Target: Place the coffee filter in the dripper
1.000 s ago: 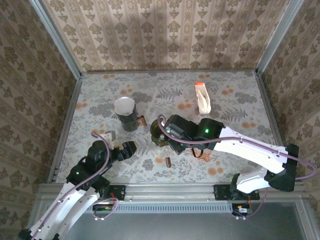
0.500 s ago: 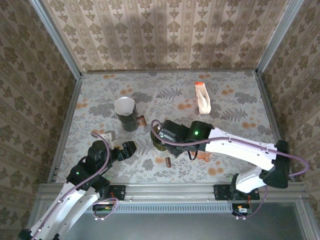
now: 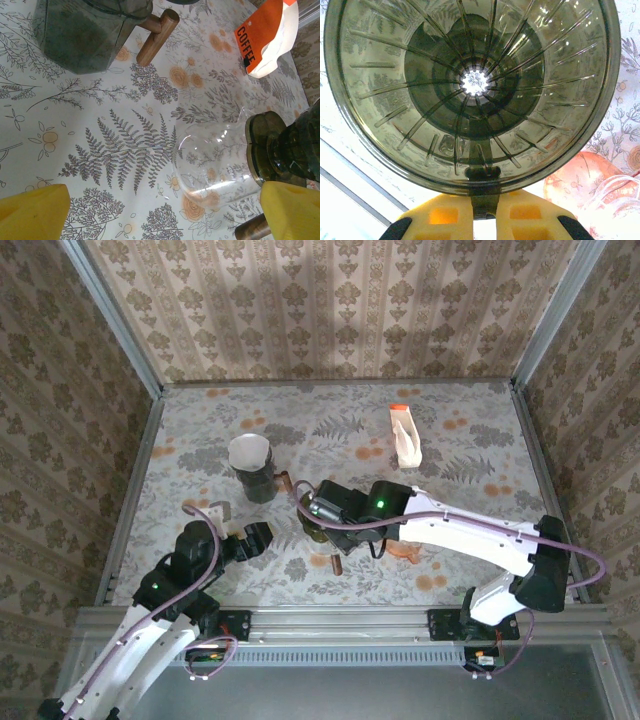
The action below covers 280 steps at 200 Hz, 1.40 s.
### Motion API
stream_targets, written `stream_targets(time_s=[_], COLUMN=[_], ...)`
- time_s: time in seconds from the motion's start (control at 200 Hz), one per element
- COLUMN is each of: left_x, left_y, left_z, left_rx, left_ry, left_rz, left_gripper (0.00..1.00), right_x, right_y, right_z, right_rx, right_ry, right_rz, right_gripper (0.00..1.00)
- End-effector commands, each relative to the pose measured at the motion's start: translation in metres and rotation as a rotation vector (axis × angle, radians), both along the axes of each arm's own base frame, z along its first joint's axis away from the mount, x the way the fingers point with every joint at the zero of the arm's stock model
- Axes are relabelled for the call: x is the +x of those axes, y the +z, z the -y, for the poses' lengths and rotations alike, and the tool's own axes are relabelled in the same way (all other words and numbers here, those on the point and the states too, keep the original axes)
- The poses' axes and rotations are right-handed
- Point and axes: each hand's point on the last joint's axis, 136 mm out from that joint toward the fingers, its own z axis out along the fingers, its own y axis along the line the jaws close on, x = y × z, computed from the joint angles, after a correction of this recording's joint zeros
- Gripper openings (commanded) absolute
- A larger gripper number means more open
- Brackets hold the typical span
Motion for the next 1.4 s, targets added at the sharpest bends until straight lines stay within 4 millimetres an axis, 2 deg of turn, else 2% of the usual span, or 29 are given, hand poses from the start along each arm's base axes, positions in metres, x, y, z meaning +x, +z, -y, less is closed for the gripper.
stream_targets(time_s=[0.0,0.145,0.305,0.445,0.62,0.64,0.74,0.845,0.95,1.05,1.175,1.305,1.395], left_x=[-0.002,-0.002,-0.002,-0.002,-0.001,-0.001,-0.001,-0.001,-0.001,-0.001,-0.002,-0.001,0.0], left_y=[-0.007,-0.006,-0.006,-0.005,-0.003,-0.003,-0.001,-0.001,-0.002,-0.004,-0.005,-0.007,-0.007], left_z=[-0.002,-0.001,-0.001,-0.001,0.0,0.001,0.001,0.0,0.0,0.001,0.0,-0.001,-0.001], left_rx=[0.001,-0.002,-0.004,-0.004,-0.012,-0.014,-0.017,-0.015,-0.015,-0.016,-0.015,-0.007,-0.001], left_ry=[0.002,0.002,0.0,0.0,-0.006,-0.007,-0.009,-0.005,-0.005,-0.006,-0.005,-0.001,0.002], left_rz=[-0.018,-0.016,-0.017,-0.013,-0.01,-0.008,-0.005,-0.004,-0.008,-0.013,-0.018,-0.019,-0.019], left_gripper=[1.0,1.0,1.0,1.0,1.0,1.0,1.0,1.0,1.0,1.0,1.0,1.0,1.0], right_x=[0.006,0.006,0.005,0.006,0.012,0.013,0.024,0.051,0.098,0.146,0.203,0.246,0.267], right_y=[0.009,0.006,0.007,0.015,0.036,0.047,0.071,0.09,0.091,0.079,0.049,0.025,0.009], right_z=[0.0,0.002,0.002,0.003,0.01,0.015,0.027,0.047,0.079,0.109,0.142,0.165,0.177], right_rx=[-0.007,-0.006,0.027,0.056,0.098,0.125,0.18,0.263,0.297,0.278,0.177,0.093,0.05], right_ry=[0.0,-0.008,-0.017,-0.019,-0.044,-0.055,-0.105,-0.203,-0.34,-0.457,-0.553,-0.602,-0.625], right_rz=[0.02,0.012,0.024,0.044,0.117,0.145,0.217,0.239,0.249,0.234,0.204,0.157,0.124], right_gripper=[0.11,0.18,0.5,0.66,0.71,0.72,0.73,0.7,0.62,0.53,0.48,0.42,0.4])
